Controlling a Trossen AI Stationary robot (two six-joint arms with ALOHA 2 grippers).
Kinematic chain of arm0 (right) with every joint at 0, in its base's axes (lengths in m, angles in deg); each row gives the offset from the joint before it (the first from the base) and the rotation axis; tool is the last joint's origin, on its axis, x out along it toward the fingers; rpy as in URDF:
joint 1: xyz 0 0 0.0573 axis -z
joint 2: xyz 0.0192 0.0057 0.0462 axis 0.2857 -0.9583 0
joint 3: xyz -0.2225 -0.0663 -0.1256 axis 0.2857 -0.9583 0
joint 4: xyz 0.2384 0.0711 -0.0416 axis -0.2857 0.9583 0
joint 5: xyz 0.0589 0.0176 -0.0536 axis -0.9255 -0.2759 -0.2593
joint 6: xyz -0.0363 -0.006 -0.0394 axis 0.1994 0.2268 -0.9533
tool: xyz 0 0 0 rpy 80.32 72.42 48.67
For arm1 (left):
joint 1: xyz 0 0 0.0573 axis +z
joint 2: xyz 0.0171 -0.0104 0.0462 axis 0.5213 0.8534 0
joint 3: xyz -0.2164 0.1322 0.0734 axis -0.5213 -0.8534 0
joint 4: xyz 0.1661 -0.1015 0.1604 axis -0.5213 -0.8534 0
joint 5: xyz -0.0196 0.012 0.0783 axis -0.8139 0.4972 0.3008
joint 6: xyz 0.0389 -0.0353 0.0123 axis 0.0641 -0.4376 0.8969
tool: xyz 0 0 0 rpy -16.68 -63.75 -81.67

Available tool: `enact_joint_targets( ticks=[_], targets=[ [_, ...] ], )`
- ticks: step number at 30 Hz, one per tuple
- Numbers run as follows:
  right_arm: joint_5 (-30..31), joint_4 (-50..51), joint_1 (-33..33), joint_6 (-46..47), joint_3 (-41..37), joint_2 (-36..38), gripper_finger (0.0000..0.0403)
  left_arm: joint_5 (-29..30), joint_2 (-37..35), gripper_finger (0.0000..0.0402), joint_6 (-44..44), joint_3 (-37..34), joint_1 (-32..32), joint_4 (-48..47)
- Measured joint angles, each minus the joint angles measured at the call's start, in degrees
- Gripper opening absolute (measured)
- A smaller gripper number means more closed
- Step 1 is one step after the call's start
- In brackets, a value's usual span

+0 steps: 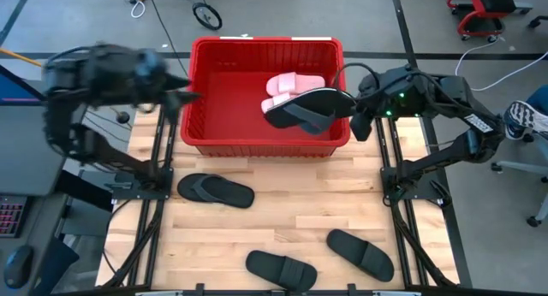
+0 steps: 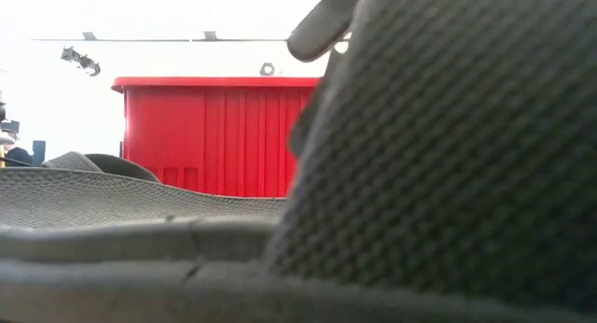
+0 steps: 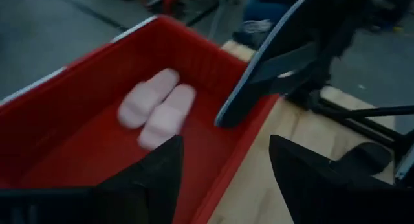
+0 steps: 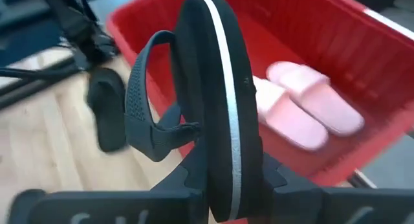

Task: Pick and place slides into bin
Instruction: Put the black slide into the red bin

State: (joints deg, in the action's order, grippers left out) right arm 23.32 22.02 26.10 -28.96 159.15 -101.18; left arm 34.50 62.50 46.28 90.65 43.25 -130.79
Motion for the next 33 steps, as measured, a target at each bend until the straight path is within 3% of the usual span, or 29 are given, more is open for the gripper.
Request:
enact_joint_targets(
  ticks=[3,6,10,13,17,25,30,33],
  targets=[
    [0.2,-4.1,0.8,-0.1,0.0,-1.3,0.0058,5.1,-5.1,0.0231,-2.7,-5.0,-2.5,-0.5],
    [0.1,-8.5,2.3,-0.2,0.0,-3.4,0.0058,7.1,-10.4,0.0224,-2.5,-16.4,-4.8,4.2],
    [-0.9,-11.0,3.7,-0.4,0.0,-6.6,0.0058,6.7,-18.9,0.0212,-2.8,-36.3,-5.9,18.6],
    [-2.0,-12.0,4.5,1.4,0.0,-9.3,0.0058,3.2,-25.3,0.0203,-2.4,-50.2,-6.5,33.2],
    [-5.1,-14.4,5.1,3.0,0.0,-13.9,0.0058,0.9,-29.6,0.0194,-2.4,-62.1,-7.0,45.7],
    [-11.6,-26.9,10.8,9.9,0.0,-27.1,0.0058,1.0,-33.5,0.019,-1.6,-65.8,-6.8,48.8],
    [-22.4,-38.7,15.0,18.8,0.0,-36.0,0.0058,1.0,-35.6,0.0196,0.7,-65.7,-6.8,50.5],
    [-26.6,-39.4,16.1,21.6,0.0,-40.9,0.0058,1.0,-36.9,0.0195,0.8,-65.7,-6.8,50.2]
  ],
)
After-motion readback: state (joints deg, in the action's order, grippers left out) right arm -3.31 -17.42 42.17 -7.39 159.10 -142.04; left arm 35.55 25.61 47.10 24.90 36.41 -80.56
